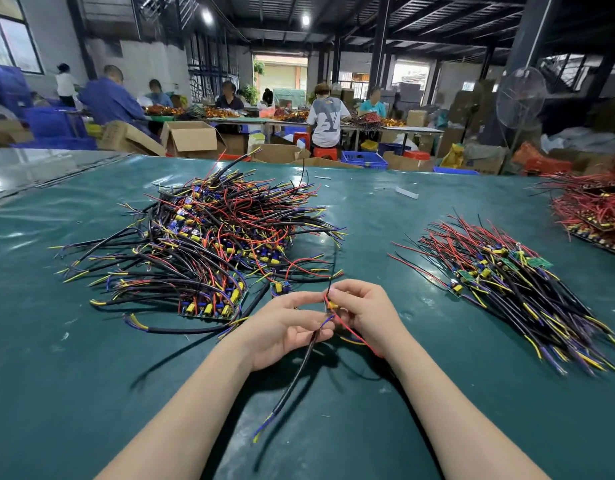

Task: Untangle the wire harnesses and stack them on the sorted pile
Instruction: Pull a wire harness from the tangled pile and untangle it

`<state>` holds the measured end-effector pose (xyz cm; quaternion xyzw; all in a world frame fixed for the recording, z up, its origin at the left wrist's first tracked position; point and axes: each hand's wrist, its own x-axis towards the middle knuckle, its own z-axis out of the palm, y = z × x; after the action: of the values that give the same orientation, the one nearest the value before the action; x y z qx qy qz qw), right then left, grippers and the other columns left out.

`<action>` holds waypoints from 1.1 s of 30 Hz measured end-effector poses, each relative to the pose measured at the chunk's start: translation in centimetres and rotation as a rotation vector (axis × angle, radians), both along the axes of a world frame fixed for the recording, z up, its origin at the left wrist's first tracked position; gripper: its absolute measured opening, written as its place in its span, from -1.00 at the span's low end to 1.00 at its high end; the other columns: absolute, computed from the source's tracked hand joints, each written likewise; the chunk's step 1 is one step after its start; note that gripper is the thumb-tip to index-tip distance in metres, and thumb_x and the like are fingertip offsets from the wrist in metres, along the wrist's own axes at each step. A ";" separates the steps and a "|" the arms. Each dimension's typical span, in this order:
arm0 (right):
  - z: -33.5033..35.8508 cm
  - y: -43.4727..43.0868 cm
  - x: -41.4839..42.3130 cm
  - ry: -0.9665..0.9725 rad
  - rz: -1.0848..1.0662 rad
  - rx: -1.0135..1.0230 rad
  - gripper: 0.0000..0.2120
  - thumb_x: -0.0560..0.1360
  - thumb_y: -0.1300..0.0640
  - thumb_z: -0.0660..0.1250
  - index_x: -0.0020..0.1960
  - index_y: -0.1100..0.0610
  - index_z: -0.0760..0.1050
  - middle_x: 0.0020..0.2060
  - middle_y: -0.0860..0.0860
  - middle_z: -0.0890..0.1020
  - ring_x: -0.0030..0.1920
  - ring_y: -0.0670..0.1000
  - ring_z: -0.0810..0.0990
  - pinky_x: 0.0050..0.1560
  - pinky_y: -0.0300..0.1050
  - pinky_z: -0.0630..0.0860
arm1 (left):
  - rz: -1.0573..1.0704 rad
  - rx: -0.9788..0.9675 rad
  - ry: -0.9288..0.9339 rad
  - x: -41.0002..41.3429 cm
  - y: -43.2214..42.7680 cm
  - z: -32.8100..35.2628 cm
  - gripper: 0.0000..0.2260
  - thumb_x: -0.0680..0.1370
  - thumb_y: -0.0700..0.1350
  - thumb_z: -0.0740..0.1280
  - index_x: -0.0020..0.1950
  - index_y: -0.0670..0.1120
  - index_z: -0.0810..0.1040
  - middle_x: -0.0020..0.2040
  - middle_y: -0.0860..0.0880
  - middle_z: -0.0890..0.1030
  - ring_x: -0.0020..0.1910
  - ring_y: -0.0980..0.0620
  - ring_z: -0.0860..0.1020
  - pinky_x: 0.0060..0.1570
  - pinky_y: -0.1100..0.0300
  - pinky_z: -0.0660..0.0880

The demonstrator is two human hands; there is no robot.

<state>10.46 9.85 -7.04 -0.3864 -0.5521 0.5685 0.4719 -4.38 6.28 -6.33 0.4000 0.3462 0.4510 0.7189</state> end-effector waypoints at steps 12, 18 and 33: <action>0.3 -0.8 -0.3 -0.309 0.015 0.225 -0.72 0.31 0.45 0.39 -0.21 0.07 0.54 -0.29 -0.06 0.55 -0.38 -0.18 0.46 -0.25 -0.31 0.41 | 0.208 -0.006 0.434 1.8 0.1 0.3 -0.82 0.51 -0.34 0.16 -0.25 -0.14 0.41 -0.46 -0.06 0.44 -0.63 0.17 0.26 -0.68 0.41 0.11; 0.6 -1.1 -0.5 -0.305 -0.027 0.315 -0.74 0.35 0.40 0.42 -0.28 0.06 0.51 -0.40 -0.01 0.54 -0.37 -0.12 0.44 -0.29 -0.33 0.36 | 0.220 0.040 0.472 1.5 -0.1 0.3 -0.76 0.59 -0.10 0.20 -0.26 -0.12 0.44 -0.47 -0.04 0.45 -0.64 0.18 0.22 -0.69 0.40 0.07; 0.1 -1.1 -1.4 -0.181 -0.153 0.268 -0.68 0.36 0.47 0.32 -0.38 0.09 0.44 -0.44 0.01 0.44 -0.34 -0.01 0.37 -0.31 -0.18 0.33 | 0.192 0.050 0.402 1.6 0.0 0.0 -0.78 0.62 -0.04 0.14 -0.12 -0.10 0.49 -0.40 0.00 0.58 -0.52 0.20 0.52 -0.68 0.44 0.07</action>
<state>9.07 8.73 -6.93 -0.4107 -0.6319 0.4153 0.5095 -2.79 6.26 -6.28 0.4648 0.5078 0.4369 0.5790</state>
